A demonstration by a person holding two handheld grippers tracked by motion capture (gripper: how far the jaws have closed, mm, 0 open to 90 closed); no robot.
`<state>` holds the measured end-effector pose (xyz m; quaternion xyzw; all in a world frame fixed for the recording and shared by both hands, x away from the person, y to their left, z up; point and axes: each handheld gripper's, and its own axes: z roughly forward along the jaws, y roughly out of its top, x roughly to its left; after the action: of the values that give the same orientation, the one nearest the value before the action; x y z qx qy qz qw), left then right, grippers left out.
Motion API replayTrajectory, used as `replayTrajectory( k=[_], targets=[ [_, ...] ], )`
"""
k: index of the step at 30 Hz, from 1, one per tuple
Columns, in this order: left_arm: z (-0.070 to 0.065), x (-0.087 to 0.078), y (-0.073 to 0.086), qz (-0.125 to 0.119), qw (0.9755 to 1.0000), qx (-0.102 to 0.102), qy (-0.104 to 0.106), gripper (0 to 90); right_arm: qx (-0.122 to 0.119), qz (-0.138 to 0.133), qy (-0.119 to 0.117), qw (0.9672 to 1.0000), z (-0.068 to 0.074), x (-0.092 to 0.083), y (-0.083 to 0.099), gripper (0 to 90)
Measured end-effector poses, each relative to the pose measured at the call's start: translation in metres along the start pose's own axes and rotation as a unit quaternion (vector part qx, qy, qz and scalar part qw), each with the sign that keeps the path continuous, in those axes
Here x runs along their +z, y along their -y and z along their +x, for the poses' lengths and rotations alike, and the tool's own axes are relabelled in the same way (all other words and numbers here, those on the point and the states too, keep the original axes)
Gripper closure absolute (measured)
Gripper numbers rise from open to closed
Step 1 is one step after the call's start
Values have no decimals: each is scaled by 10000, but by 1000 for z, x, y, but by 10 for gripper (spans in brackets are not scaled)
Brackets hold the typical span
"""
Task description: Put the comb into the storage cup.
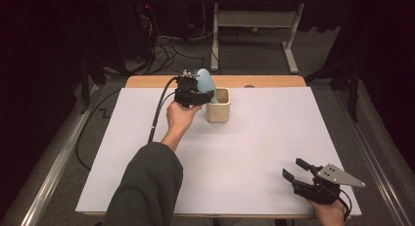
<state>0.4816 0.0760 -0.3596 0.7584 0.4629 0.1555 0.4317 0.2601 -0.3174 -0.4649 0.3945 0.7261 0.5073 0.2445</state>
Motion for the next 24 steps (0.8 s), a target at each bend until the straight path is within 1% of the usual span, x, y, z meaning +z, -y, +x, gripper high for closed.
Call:
replayTrajectory(
  k=[1,2,7,10,13,16,19,24],
  targets=[
    [-1,-1,0,-32,10000,68,-44,333,1,1,-2,10000,0,0,0,341],
    [0,-1,0,-26,10000,81,-37,316,1,0,1,10000,0,0,0,341],
    [1,-4,0,-8,9999,153,-55,295,26,-11,-5,10000,0,0,0,341],
    [2,-6,0,0,9998,192,-89,288,24,-11,-9,10000,0,0,0,341],
    [3,-9,0,19,9998,191,-59,293,31,-14,-2,10000,0,0,0,341],
    [3,-12,0,17,9996,264,-64,296,34,-14,-1,10000,0,0,0,341],
    [4,-16,2,-71,9997,221,-21,300,45,-7,-4,10000,0,0,0,341],
    [7,-19,6,-72,9998,206,-34,302,27,-13,8,10000,0,0,0,341]
  ],
)
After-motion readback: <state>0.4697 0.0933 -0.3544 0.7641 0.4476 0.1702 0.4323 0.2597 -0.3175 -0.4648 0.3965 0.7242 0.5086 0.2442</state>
